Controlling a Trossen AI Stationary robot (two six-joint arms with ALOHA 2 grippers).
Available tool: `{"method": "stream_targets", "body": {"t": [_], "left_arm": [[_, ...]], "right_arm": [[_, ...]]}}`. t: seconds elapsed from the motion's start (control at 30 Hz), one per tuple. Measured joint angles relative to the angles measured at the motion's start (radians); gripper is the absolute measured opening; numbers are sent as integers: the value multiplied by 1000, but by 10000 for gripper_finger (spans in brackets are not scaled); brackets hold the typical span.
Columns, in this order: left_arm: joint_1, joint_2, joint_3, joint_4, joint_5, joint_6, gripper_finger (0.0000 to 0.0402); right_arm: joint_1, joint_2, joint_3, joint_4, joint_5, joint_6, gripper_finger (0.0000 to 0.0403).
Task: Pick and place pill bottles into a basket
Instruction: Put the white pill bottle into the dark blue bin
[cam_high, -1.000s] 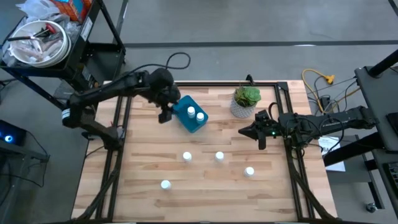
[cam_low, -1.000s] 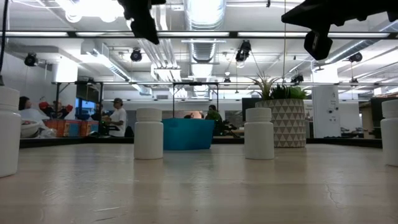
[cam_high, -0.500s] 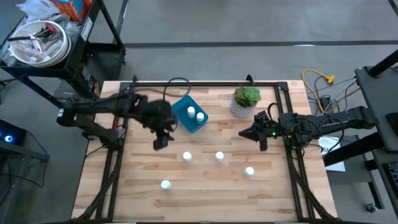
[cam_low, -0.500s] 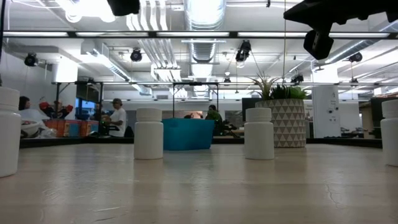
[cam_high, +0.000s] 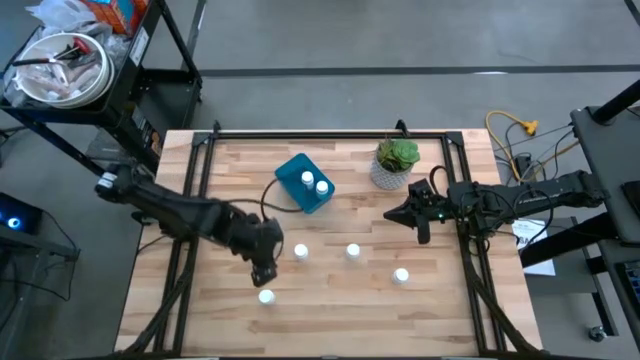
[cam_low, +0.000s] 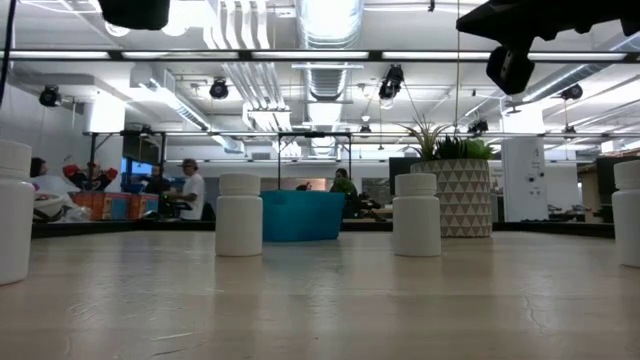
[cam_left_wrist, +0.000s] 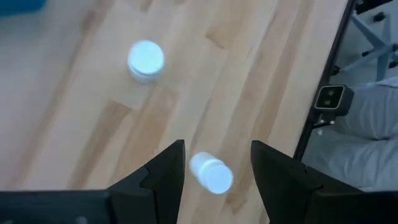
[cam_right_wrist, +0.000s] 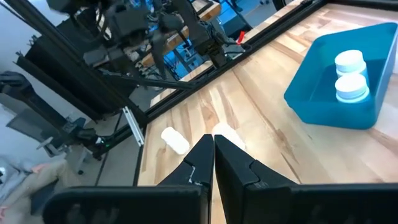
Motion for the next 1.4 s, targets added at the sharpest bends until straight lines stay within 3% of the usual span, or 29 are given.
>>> {"method": "stream_targets", "body": {"t": [0.23,0.5,0.67,0.9,1.17,1.4], "left_arm": [[-73,63,-35,31,-105,-58,166],[-41,141,-35,31,-290,372,166],[16,193,-35,38,-279,500,166],[119,196,-36,158,-164,628,188],[186,191,-57,165,-64,665,240],[199,191,-122,237,-61,694,245]], "right_arm": [[0,0,0,-1,1,-46,8],[0,0,0,-2,3,-46,9],[0,0,0,-2,3,-44,9],[0,0,0,-2,4,-39,9],[0,0,0,-1,2,-38,9],[0,0,0,-1,2,-39,9]]}}
